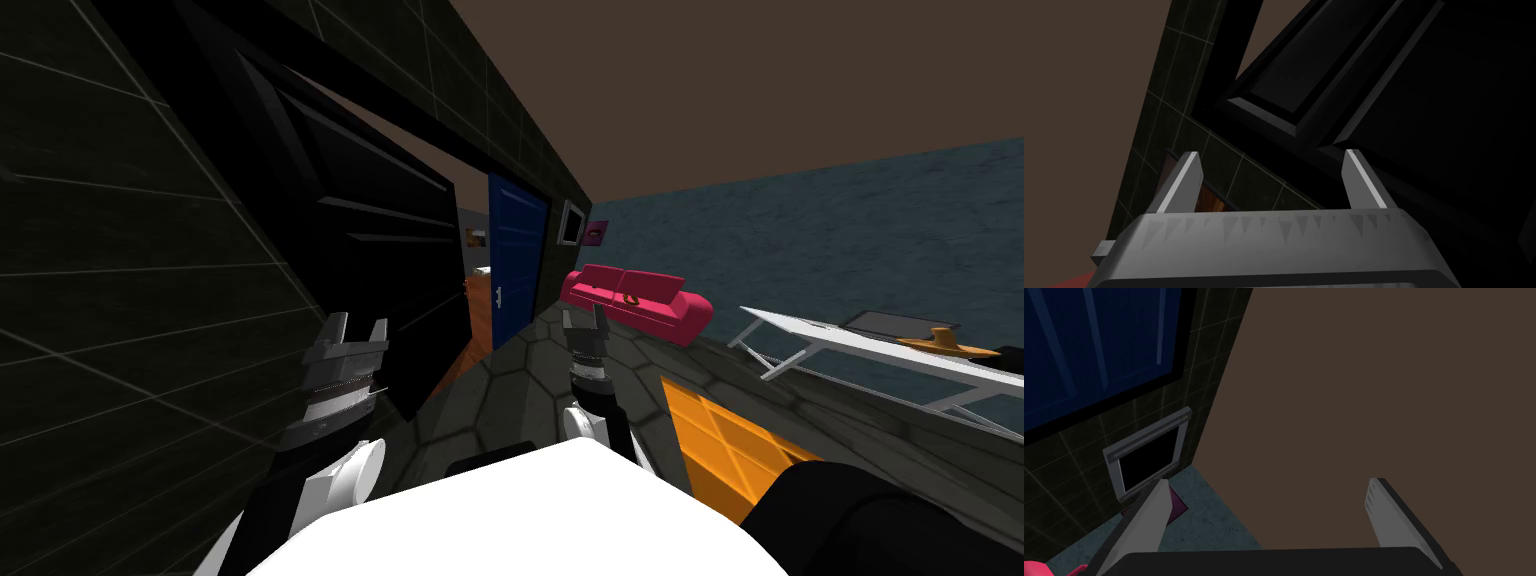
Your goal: Push the door open
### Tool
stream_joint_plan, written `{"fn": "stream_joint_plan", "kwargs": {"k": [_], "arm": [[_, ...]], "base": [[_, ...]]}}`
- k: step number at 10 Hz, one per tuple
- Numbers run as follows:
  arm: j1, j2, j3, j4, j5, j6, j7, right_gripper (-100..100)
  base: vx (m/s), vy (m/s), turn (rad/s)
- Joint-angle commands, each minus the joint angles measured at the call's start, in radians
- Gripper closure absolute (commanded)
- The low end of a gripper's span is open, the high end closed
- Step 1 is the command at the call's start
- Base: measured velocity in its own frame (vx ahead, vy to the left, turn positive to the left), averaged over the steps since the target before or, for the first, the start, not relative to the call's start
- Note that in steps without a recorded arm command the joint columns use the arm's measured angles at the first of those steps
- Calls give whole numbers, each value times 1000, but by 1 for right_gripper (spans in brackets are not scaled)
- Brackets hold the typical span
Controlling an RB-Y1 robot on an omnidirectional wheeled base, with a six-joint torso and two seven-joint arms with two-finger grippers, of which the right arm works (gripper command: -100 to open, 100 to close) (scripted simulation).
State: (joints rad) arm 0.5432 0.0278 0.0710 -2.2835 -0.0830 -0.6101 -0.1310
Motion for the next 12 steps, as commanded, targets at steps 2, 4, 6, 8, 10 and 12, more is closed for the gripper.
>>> {"fn": "stream_joint_plan", "kwargs": {"k": [2, 4, 6, 8, 10, 12], "arm": [[-15, -20, 20, 44, -19, -8, -33, -100], [-30, -38, 42, 92, -40, -16, -68, -100], [-42, -49, 58, 127, -56, -23, -94, -100], [-60, -64, 84, 183, -80, -33, -136, -100], [-70, -72, 97, 212, -93, -38, -158, -100], [-86, -82, 120, 262, -115, -47, -195, -100]], "base": [[92, -31, 68], [136, -59, 88], [146, -40, 68], [133, -67, 90], [115, -51, 56], [95, -42, 74]]}}
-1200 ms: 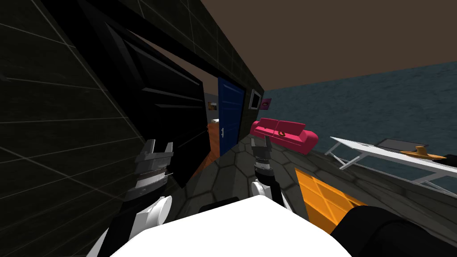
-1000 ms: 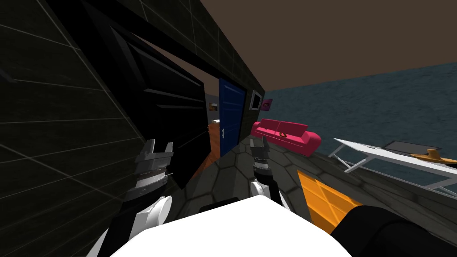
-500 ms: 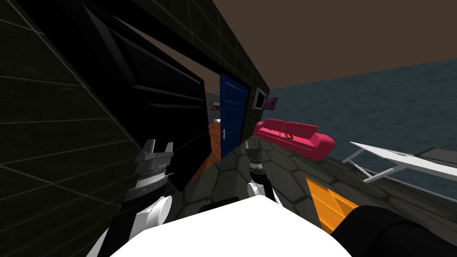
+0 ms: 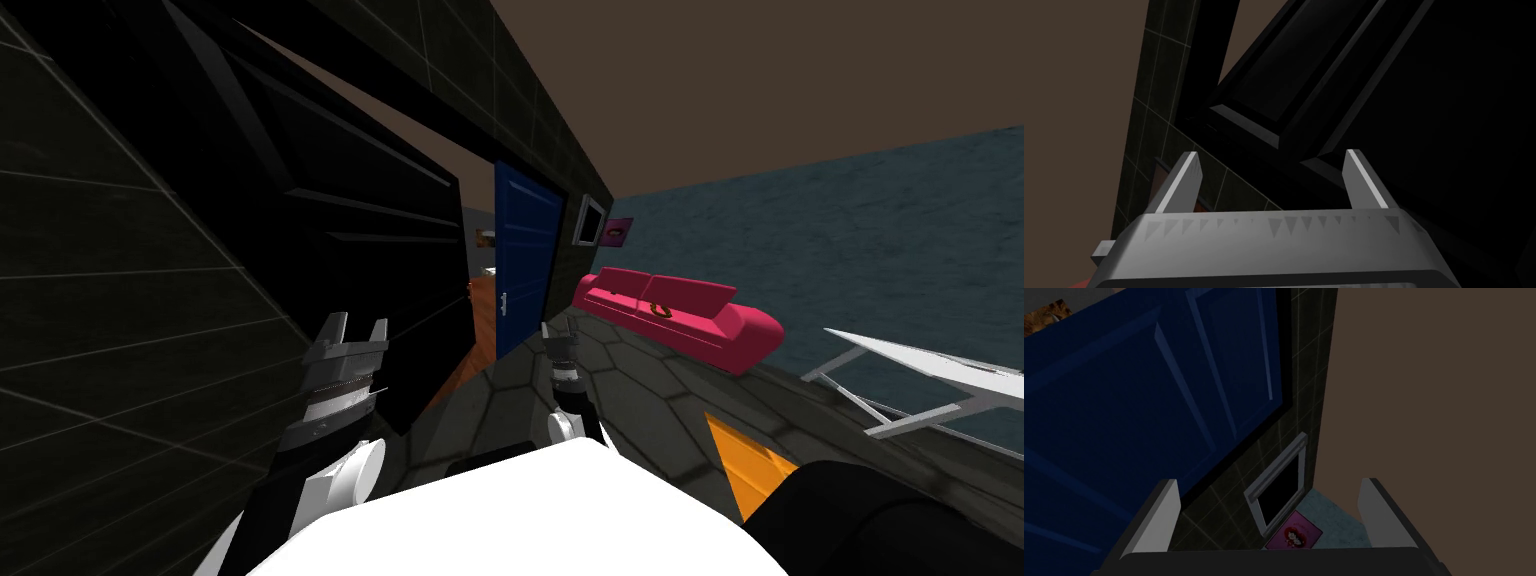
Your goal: Push the door open
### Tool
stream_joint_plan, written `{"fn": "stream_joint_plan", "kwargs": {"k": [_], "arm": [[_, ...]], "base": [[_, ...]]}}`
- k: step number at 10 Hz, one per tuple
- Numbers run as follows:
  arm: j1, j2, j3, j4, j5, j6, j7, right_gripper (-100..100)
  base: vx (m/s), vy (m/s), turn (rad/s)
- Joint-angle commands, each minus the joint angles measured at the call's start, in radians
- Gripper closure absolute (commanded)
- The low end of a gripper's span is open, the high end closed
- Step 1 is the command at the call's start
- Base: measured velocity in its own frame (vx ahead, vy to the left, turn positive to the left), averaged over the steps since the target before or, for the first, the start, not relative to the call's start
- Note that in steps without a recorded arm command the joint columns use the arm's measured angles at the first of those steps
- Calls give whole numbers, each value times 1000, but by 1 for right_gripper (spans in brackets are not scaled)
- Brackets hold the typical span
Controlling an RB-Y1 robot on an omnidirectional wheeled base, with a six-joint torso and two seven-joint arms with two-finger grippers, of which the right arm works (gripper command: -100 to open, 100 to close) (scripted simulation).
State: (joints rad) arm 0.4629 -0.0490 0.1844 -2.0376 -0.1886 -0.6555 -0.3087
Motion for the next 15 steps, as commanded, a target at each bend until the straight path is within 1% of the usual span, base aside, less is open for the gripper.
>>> {"fn": "stream_joint_plan", "kwargs": {"k": [1, 3, 4, 11, 12, 15], "arm": [[-12, -8, 15, 33, -17, -5, -30, -100], [-23, -15, 30, 67, -32, -11, -55, -100], [-35, -21, 47, 105, -48, -18, -83, -100], [-80, -38, 110, 240, -108, -42, -184, -100], [-93, -42, 128, 280, -125, -49, -213, -100], [-113, -46, 156, 341, -152, -61, -259, -100]], "base": [[112, -65, 80], [106, -54, 61], [123, -74, 115], [98, -62, 72], [107, -84, 125], [115, -65, 71]]}}
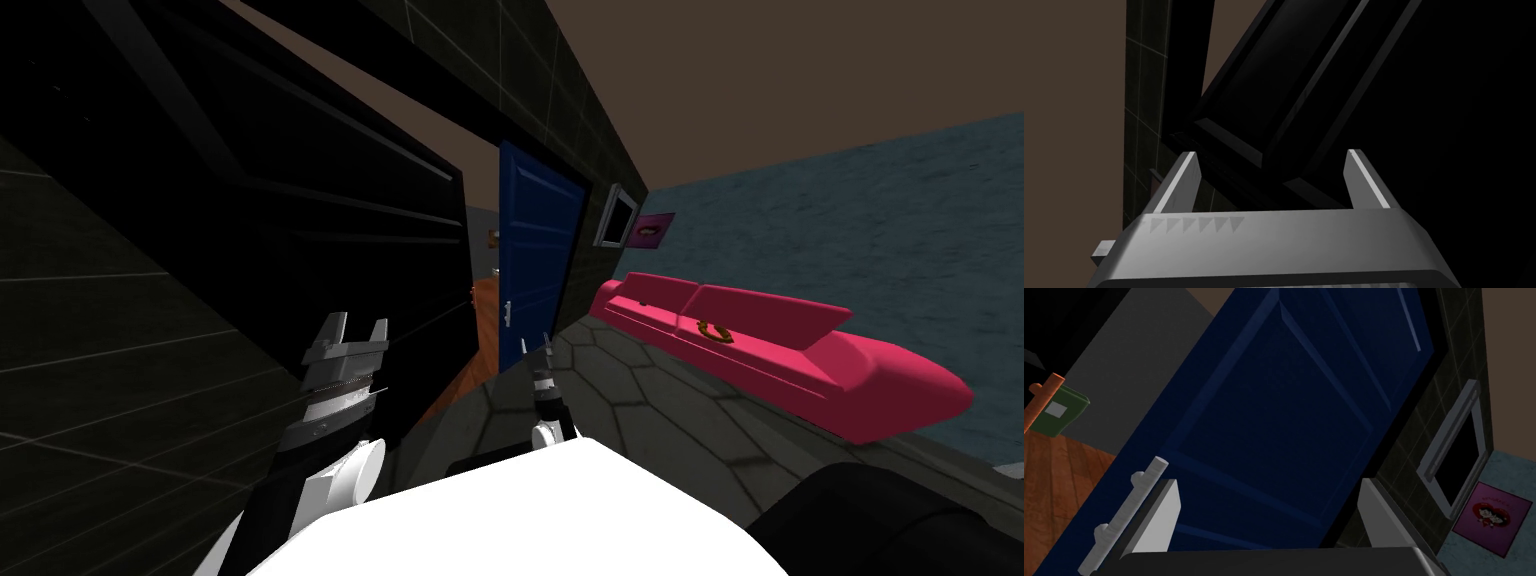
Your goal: Push the door open
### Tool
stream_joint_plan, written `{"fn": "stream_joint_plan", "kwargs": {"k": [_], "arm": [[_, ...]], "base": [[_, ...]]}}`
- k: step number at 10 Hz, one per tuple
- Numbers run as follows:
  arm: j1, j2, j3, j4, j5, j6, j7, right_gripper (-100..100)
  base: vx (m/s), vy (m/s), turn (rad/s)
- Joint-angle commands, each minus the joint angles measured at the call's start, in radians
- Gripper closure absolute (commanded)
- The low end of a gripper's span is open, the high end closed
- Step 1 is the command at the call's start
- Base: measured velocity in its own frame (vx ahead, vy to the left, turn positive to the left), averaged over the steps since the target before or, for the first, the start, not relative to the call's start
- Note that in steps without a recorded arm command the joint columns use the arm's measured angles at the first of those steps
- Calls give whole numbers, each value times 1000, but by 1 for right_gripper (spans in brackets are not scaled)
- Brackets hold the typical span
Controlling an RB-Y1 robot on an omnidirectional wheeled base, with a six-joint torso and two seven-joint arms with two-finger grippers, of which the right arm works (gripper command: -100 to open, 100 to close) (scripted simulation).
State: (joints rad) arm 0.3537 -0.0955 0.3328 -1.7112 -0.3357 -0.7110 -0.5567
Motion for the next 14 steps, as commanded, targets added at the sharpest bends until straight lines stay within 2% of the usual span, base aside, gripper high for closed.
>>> {"fn": "stream_joint_plan", "kwargs": {"k": [1, 14], "arm": [[-10, -1, 17, 36, -14, -9, -26, -100], [-97, -10, 138, 300, -130, -56, -223, -100]], "base": [[91, -65, 73], [86, -69, 72]]}}
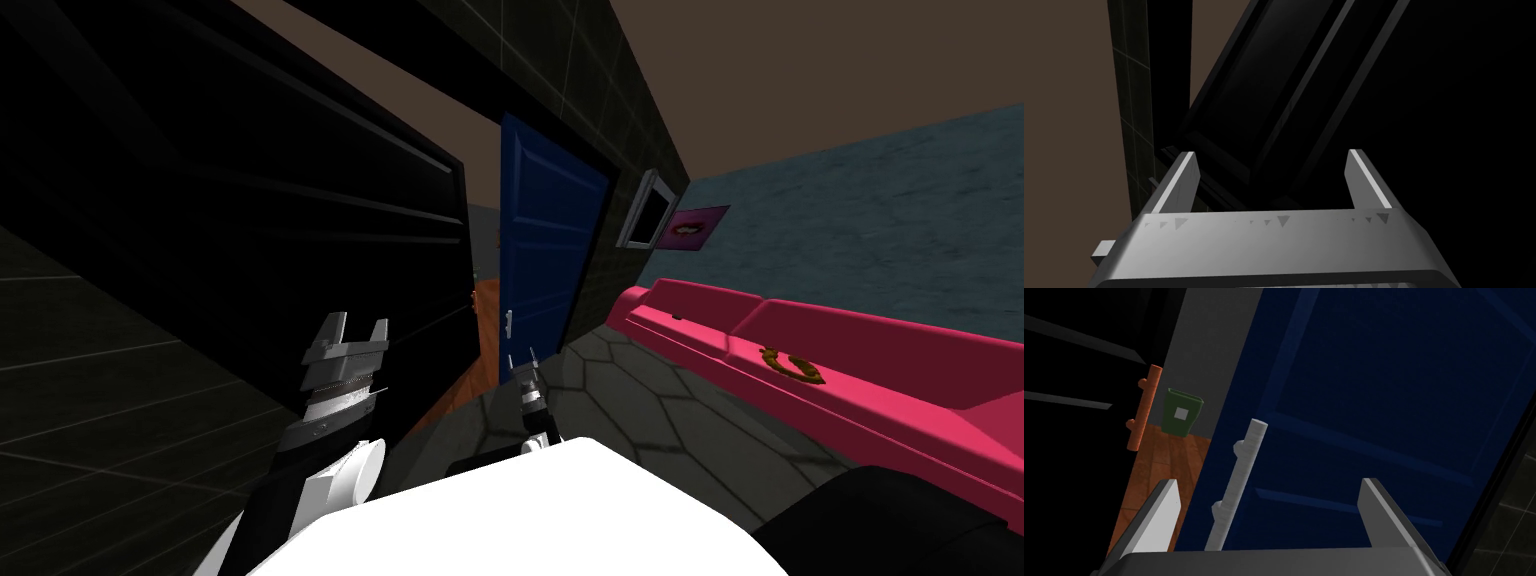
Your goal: Push the door open
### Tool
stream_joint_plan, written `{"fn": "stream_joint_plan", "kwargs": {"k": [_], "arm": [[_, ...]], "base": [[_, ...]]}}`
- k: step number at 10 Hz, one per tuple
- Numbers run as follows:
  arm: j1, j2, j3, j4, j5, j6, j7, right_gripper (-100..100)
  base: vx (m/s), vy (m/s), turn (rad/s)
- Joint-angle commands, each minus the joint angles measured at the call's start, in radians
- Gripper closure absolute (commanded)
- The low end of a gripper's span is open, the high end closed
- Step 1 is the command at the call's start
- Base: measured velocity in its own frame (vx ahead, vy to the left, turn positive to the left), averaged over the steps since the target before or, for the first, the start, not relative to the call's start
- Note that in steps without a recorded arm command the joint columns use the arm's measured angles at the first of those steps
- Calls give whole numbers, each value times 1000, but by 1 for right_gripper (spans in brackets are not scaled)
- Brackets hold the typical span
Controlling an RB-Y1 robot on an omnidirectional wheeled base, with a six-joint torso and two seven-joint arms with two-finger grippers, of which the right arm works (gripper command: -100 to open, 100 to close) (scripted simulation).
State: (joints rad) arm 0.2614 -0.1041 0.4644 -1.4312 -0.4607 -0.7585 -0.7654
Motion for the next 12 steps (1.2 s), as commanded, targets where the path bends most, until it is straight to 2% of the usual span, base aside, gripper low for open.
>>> {"fn": "stream_joint_plan", "kwargs": {"k": [1, 7, 8, 12], "arm": [[-12, -2, 16, 39, -14, -12, -29, -100], [-48, 0, 67, 151, -63, -32, -111, -100], [-59, 1, 82, 185, -78, -39, -137, -100], [-86, 4, 119, 265, -113, -53, -196, -100]], "base": [[58, -72, 62], [82, -72, 65], [96, -91, 108], [94, -83, 71]]}}
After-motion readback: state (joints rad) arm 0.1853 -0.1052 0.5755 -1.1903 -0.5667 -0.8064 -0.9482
